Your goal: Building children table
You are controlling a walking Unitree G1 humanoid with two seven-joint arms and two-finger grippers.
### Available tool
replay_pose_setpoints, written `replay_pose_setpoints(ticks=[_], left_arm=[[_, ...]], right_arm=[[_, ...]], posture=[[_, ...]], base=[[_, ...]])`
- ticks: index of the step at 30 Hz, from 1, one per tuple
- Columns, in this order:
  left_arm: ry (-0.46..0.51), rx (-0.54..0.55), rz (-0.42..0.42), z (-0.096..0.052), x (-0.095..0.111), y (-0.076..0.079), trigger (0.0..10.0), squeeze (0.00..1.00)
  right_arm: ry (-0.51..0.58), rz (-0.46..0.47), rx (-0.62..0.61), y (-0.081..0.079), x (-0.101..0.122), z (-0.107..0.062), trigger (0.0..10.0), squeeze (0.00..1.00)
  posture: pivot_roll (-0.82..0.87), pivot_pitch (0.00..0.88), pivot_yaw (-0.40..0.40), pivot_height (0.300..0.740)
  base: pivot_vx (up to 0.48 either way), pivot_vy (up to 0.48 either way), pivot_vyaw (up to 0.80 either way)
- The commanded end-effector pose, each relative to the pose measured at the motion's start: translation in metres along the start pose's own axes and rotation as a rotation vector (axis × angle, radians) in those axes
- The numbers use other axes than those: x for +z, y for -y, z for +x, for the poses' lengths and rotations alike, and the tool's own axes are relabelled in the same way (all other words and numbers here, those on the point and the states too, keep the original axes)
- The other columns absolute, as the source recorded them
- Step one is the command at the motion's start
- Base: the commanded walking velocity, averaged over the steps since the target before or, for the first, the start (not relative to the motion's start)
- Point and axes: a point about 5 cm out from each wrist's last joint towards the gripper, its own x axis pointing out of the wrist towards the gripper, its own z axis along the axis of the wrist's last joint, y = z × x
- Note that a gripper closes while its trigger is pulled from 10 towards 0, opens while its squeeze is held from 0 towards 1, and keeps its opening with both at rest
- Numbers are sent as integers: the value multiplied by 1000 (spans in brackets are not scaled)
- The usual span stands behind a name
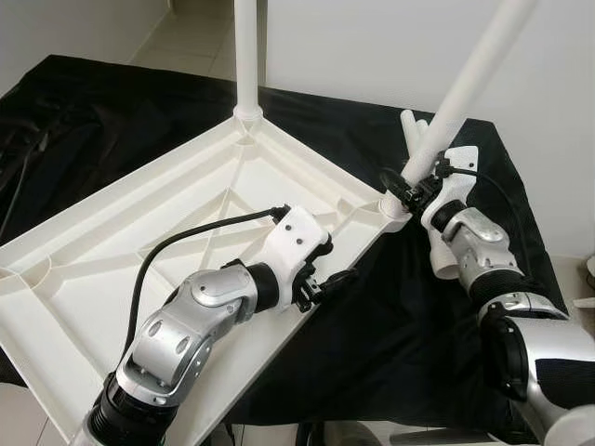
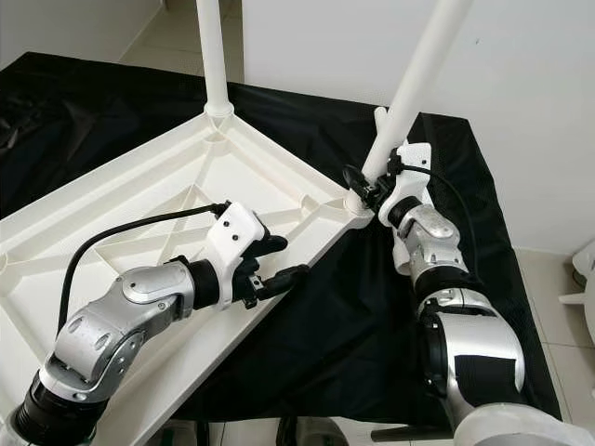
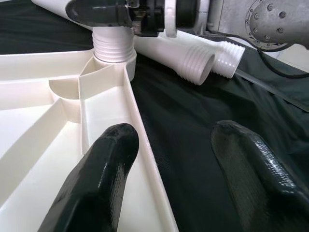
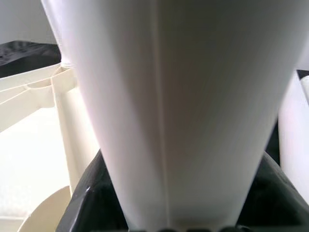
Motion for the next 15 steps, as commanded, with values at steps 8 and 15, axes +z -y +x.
replay_pose_setpoints(ticks=[8, 15], left_arm=[[2, 5, -13, 0, -1, 6, 10000, 0], [3, 1, -20, 1, -1, 7, 10000, 0]], right_arm=[[-3, 28, -120, -8, -10, -2, 0, 0], [15, 51, -263, -12, -12, -4, 0, 0]], posture=[[81, 109, -70, 740], [79, 103, -72, 740]], base=[[0, 0, 0], [0, 0, 0]])
